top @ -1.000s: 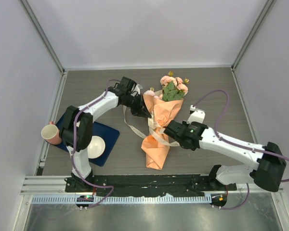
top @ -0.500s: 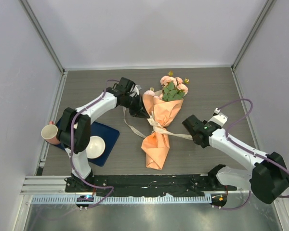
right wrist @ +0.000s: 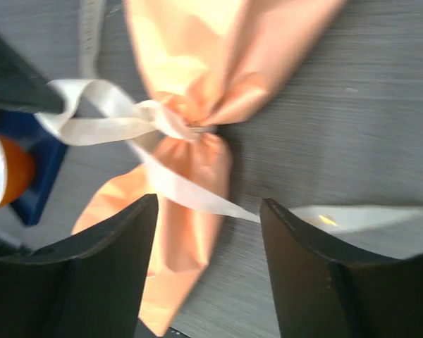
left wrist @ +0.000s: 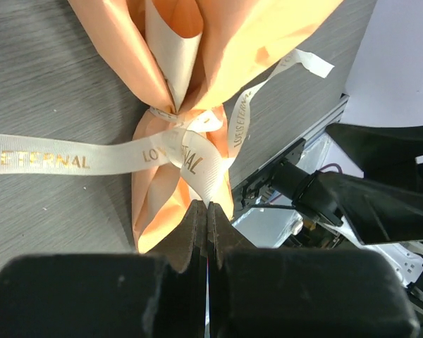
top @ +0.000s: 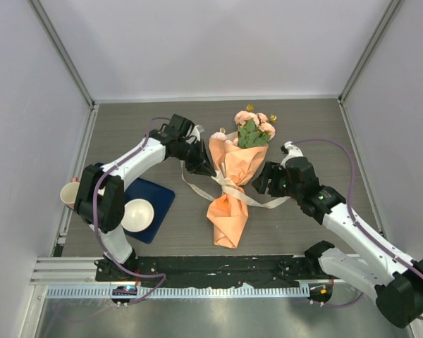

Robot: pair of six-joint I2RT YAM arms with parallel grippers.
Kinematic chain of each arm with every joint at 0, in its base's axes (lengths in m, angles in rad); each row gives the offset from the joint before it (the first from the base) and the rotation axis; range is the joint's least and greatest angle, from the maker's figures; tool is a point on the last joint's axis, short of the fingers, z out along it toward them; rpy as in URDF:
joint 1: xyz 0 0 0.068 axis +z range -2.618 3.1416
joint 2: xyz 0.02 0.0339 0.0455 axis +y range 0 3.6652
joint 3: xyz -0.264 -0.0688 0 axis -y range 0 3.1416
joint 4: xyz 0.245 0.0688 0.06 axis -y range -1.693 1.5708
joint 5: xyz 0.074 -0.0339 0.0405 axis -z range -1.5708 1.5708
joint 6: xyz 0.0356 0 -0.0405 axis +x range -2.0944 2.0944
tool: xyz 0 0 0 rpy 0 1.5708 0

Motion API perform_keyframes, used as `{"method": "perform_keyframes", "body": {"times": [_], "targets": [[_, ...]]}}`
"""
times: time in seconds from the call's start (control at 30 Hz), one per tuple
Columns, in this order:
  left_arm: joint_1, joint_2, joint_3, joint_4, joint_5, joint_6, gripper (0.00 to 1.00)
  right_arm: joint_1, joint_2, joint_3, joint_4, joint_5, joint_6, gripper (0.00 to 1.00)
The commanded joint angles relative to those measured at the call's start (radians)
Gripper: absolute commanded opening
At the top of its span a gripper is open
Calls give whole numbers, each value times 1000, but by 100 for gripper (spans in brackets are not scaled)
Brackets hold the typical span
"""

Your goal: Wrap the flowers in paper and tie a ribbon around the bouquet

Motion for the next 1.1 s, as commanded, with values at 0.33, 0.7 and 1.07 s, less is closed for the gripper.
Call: {"method": "perform_keyframes", "body": {"times": [0.33,0.7,1.07], "targets": [[13,-110,-2,-64,-16,47,0,28,250,-59,349,-359,-184,62],[13,-130,-19,-48,27,32,0,31,334,-100,468,-344,-207,57],[-26,-124,-24,-7,53,-19,0,31,287,-73,384,-335,-106,0]]}}
